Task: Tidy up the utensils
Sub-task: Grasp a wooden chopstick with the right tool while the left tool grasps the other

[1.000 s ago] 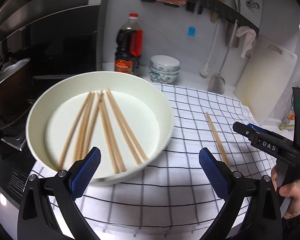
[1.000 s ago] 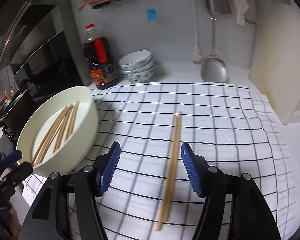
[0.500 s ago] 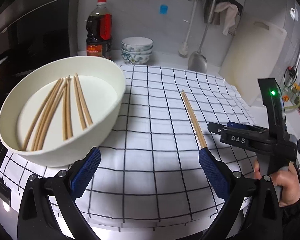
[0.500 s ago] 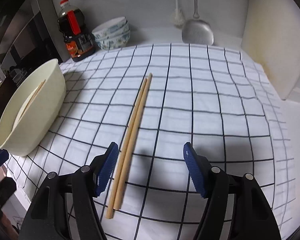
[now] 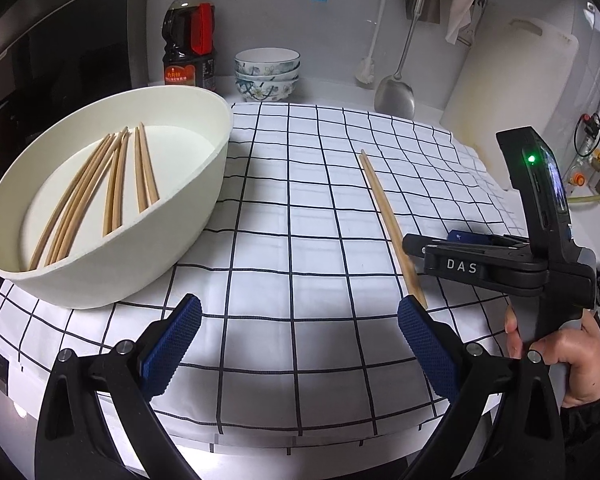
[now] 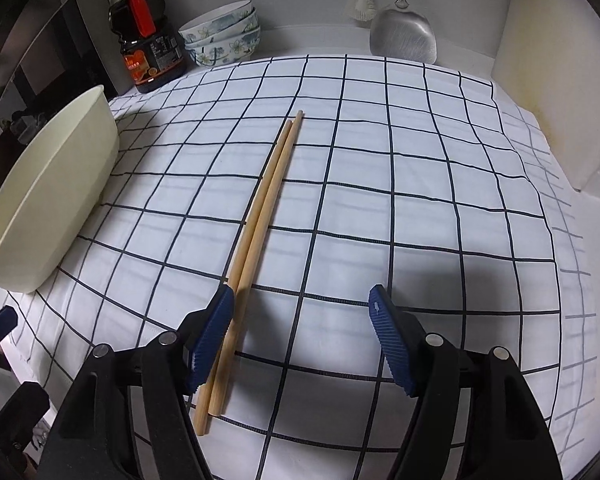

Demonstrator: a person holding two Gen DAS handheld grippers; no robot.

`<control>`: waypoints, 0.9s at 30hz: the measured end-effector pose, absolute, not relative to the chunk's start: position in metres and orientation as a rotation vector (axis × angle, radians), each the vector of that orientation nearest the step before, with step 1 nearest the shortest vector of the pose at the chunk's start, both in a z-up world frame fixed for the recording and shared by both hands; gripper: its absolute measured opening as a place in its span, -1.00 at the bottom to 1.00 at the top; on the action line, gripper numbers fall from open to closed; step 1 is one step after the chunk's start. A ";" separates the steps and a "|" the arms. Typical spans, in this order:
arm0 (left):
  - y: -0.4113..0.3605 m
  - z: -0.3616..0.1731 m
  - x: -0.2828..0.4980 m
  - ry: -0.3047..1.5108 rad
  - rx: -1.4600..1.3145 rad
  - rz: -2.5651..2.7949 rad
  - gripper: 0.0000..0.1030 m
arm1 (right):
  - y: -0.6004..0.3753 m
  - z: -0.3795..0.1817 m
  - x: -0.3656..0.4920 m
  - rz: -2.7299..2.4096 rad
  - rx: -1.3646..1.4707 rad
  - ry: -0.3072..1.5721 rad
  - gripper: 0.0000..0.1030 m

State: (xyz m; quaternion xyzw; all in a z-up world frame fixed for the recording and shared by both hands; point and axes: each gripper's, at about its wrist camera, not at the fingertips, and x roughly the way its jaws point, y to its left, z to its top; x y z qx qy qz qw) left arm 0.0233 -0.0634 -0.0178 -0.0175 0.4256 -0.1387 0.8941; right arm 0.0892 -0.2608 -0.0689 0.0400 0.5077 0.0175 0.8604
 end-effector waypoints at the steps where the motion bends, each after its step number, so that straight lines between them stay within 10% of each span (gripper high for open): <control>1: -0.064 -0.018 0.023 0.882 -0.033 -0.288 0.88 | -0.260 -0.069 0.089 0.039 0.082 1.065 0.30; 14: -0.070 -0.024 0.029 0.896 -0.029 -0.284 0.88 | -0.242 -0.072 0.086 0.010 -0.090 1.020 0.35; 27: -0.100 -0.038 0.050 0.931 0.003 -0.283 0.88 | -0.292 -0.071 0.087 -0.016 0.036 1.016 -0.27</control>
